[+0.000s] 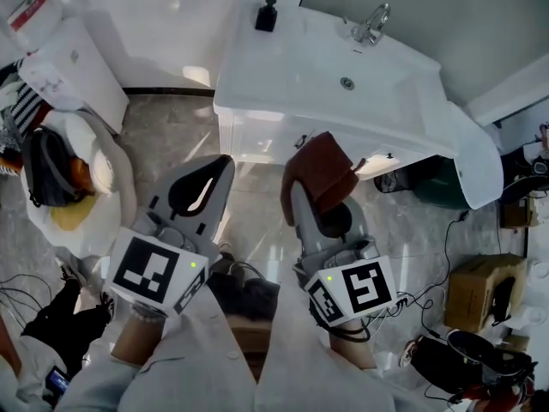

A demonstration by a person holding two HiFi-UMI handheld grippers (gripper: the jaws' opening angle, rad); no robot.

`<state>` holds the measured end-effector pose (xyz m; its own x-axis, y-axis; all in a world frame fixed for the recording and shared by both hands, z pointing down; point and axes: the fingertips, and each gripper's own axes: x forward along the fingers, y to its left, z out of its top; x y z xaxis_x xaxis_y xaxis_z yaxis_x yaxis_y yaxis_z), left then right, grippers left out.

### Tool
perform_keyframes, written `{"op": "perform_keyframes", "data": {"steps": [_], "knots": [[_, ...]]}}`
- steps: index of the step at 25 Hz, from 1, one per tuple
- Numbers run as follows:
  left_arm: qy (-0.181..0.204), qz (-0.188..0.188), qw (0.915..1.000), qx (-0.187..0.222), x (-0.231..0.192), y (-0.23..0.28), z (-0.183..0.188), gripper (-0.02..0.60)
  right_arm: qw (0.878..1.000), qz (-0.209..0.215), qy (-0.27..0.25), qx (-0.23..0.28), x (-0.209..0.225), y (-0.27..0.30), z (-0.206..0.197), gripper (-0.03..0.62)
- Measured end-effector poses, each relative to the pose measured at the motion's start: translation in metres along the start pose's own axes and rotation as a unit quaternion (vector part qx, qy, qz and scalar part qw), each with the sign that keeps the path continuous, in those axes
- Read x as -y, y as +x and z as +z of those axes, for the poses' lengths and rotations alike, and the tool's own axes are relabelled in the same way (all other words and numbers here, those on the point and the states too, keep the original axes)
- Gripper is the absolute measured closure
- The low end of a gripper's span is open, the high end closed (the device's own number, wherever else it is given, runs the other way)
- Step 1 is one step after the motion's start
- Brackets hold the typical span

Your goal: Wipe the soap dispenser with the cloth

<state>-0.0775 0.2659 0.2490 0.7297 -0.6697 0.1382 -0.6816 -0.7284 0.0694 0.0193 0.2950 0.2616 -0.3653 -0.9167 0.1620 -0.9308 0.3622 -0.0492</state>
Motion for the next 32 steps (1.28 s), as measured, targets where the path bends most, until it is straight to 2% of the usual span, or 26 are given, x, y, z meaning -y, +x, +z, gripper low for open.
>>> {"op": "perform_keyframes", "data": {"steps": [14, 32], "knots": [[0.007, -0.009, 0.9999, 0.007, -0.052, 0.019, 0.004, 0.577, 1.000, -0.009, -0.001, 0.006, 0.000, 0.057, 0.005, 0.537], [-0.011, -0.001, 0.9999, 0.009, -0.065, 0.025, -0.003, 0.577, 1.000, -0.018, -0.011, -0.006, 0.013, 0.068, 0.003, 0.537]]}}
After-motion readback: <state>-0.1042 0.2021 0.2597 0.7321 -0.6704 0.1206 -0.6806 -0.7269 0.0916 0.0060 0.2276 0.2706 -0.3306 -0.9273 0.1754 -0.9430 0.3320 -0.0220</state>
